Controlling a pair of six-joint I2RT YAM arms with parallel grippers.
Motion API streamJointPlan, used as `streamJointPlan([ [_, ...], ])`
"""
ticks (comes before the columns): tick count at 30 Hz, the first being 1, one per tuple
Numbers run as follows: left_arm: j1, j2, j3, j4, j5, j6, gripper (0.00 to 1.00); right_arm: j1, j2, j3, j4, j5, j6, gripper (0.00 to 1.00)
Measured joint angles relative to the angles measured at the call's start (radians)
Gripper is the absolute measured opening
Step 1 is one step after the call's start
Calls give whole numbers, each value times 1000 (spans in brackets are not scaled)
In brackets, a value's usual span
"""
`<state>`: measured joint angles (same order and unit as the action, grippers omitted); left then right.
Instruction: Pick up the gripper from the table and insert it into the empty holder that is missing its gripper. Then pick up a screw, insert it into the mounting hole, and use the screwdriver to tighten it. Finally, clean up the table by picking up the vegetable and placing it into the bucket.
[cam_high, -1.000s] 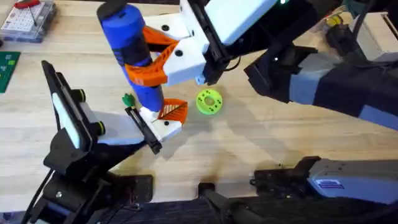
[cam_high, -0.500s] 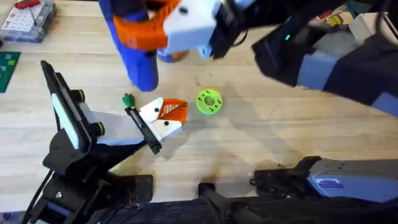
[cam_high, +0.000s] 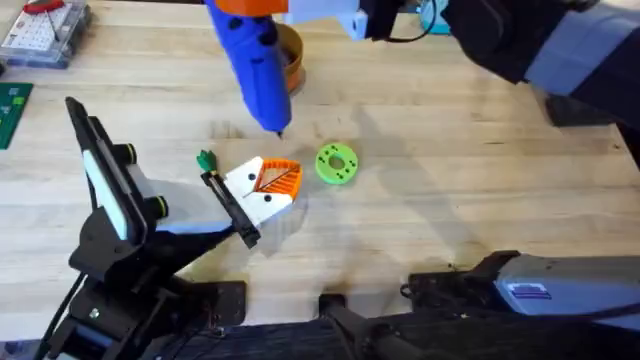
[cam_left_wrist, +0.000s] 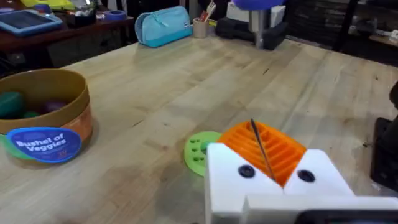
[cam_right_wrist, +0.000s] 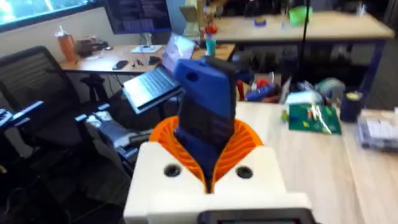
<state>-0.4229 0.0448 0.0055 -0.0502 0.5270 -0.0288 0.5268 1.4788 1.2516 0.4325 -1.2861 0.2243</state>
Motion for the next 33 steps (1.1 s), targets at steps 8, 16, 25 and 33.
streamJointPlan([
  [8, 0, 0, 0, 0, 0, 0, 16, -66, 6, 25, -504, 354, -336, 22],
  [16, 0, 0, 0, 0, 0, 0, 16, -128, 29, 209, -931, 643, -628, 22],
  [25, 0, 0, 0, 0, 0, 0, 16, -124, 20, 375, -1226, 1000, -806, 22],
  [33, 0, 0, 0, 0, 0, 0, 16, -93, 49, 376, -1419, 1320, -997, 22],
])
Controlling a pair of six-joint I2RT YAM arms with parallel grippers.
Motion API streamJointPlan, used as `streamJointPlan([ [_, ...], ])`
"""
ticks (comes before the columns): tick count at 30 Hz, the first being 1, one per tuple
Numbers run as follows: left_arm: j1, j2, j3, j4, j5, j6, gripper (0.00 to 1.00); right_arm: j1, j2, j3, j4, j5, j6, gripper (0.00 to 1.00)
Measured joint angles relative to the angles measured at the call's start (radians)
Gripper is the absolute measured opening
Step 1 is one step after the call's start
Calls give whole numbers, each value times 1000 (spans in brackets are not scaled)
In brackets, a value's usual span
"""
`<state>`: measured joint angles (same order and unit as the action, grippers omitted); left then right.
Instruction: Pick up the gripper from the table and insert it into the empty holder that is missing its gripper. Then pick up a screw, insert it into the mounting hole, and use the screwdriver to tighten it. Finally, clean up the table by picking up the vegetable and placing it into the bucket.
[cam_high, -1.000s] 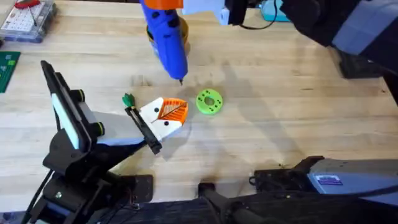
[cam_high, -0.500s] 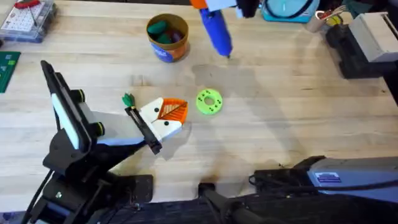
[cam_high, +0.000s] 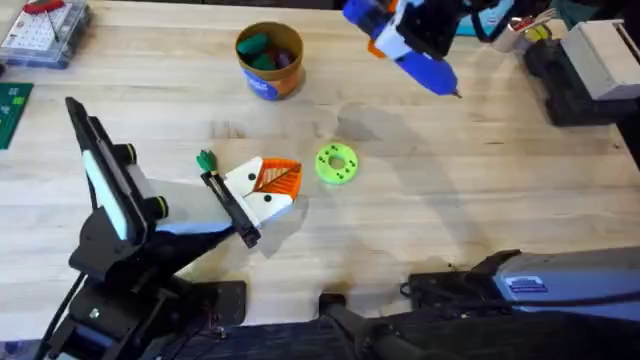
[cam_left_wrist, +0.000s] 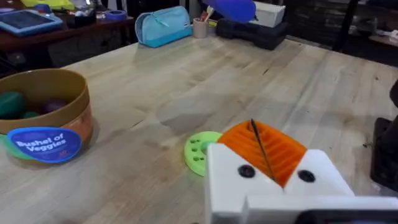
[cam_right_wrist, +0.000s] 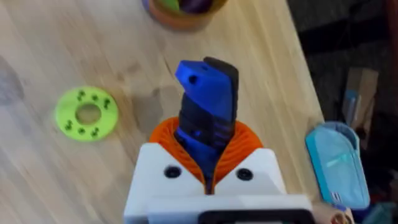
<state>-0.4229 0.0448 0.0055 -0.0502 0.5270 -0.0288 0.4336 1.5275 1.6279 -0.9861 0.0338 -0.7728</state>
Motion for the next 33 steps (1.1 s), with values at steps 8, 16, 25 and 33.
streamJointPlan([
  [8, 0, 0, 0, 0, 0, 0, 16, -65, 193, 3, -129, 135, -186, 22],
  [16, 0, 0, 0, 0, 0, 0, 16, -137, 324, -103, -1, 198, -291, 22],
  [25, 0, 0, 0, 0, 0, 0, 16, -164, 389, -303, 250, 212, -410, 21],
  [33, 0, 0, 0, 0, 0, 0, 16, -177, 386, -310, 261, 201, -433, 21],
])
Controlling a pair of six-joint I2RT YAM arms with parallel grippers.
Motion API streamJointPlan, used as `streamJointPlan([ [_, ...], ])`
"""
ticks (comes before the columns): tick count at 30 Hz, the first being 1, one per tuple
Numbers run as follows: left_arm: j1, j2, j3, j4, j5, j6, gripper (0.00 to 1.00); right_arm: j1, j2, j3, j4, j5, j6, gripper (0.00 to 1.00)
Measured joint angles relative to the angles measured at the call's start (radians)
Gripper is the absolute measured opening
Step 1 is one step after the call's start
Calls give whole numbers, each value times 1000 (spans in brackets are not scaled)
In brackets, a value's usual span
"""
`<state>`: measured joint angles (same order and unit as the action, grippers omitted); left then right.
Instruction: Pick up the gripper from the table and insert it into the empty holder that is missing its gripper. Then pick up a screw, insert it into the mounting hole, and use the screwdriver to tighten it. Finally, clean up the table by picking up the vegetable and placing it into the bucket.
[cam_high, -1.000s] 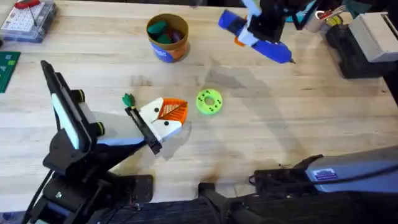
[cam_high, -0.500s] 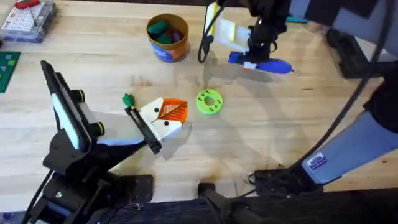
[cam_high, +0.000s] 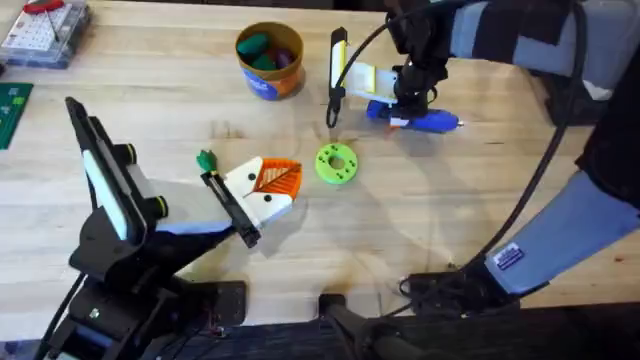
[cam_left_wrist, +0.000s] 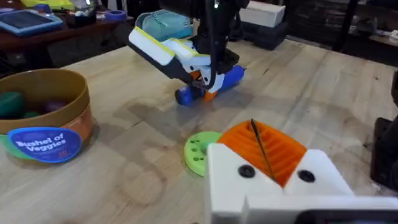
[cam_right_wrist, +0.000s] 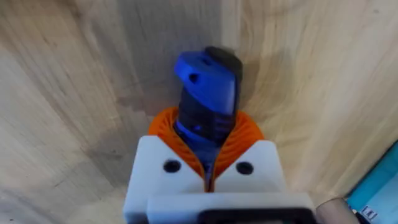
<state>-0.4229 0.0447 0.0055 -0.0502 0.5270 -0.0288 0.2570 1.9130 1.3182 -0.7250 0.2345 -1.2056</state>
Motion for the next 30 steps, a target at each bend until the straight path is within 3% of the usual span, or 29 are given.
streamJointPlan([
  [3, 0, 0, 0, 0, 0, 0, 16, 0, 0, 0, 0, 0, 0, 22],
  [5, 0, 0, 0, 0, 0, 0, 16, 0, -2, 0, 0, 5, 4, 142],
  [10, 0, 0, 0, 0, 0, 0, 16, 0, -52, -8, -7, 31, 63, 871],
  [11, 0, 0, 0, 0, 0, 0, 8, 4, -138, -13, -11, 30, 124, 993],
  [14, 0, 0, 0, 1, 0, 3, 41, 18, -258, -14, -12, 30, 203, 994],
  [15, 0, 0, 0, 1, 0, 5, 148, 23, -297, -14, -13, 30, 230, 995],
  [19, 0, 0, 0, 0, 0, 6, 779, 40, -475, -14, -15, 18, 370, 995],
  [20, 0, 0, 0, 0, 0, 4, 908, 41, -511, -14, -16, 15, 405, 995],
  [21, 0, 0, 0, 0, 0, 3, 966, 41, -545, -14, -17, 12, 442, 995],
  [30, 0, 0, 0, 24, -9, 3, 986, 41, -728, -14, -26, -53, 663, 995],
])
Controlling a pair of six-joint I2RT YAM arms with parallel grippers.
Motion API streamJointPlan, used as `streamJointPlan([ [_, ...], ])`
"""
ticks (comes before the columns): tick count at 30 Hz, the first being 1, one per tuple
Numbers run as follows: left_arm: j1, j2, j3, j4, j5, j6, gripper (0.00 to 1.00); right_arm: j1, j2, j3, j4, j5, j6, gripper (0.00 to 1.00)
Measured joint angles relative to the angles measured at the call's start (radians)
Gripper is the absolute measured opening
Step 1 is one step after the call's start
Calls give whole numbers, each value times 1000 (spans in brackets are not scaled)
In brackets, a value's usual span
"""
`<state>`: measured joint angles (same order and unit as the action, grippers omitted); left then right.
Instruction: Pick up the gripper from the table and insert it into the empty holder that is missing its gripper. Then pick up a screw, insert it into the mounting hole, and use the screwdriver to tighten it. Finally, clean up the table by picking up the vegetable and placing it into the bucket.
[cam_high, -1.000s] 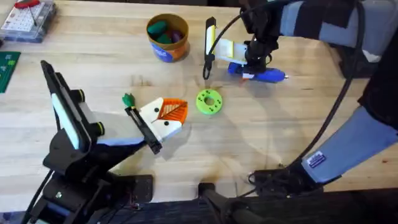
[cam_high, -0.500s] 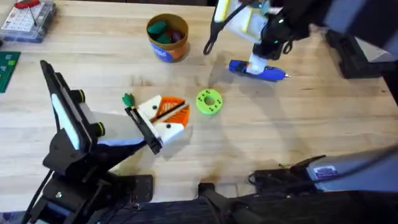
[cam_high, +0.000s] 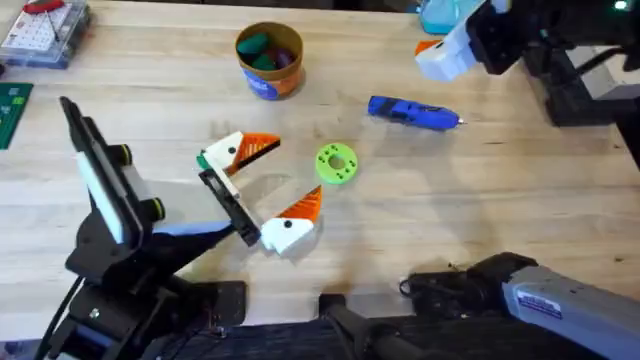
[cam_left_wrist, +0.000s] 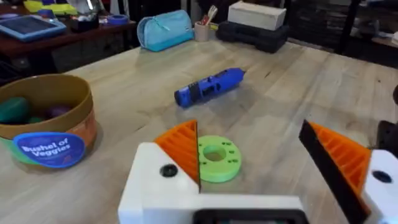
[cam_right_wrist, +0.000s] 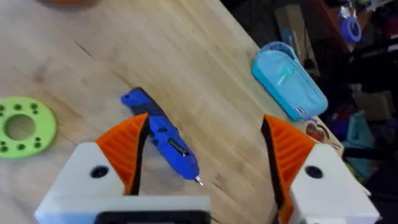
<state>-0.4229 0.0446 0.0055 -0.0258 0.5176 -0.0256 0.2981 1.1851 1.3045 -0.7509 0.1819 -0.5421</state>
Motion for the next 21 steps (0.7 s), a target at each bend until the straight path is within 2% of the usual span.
streamJointPlan([
  [3, 0, 0, 0, 34, -30, -24, 986, 0, -17, 0, -1, -71, 30, 995],
  [9, 0, 0, 10, -5, -154, -130, 986, 0, -21, 0, -20, -190, 164, 995],
  [14, 0, 3, 143, -256, -277, -151, 986, 0, -69, -2, -154, -221, 259, 995],
  [21, 0, 116, 472, -525, -415, -151, 986, -6, -238, -2, -386, -235, 300, 995],
])
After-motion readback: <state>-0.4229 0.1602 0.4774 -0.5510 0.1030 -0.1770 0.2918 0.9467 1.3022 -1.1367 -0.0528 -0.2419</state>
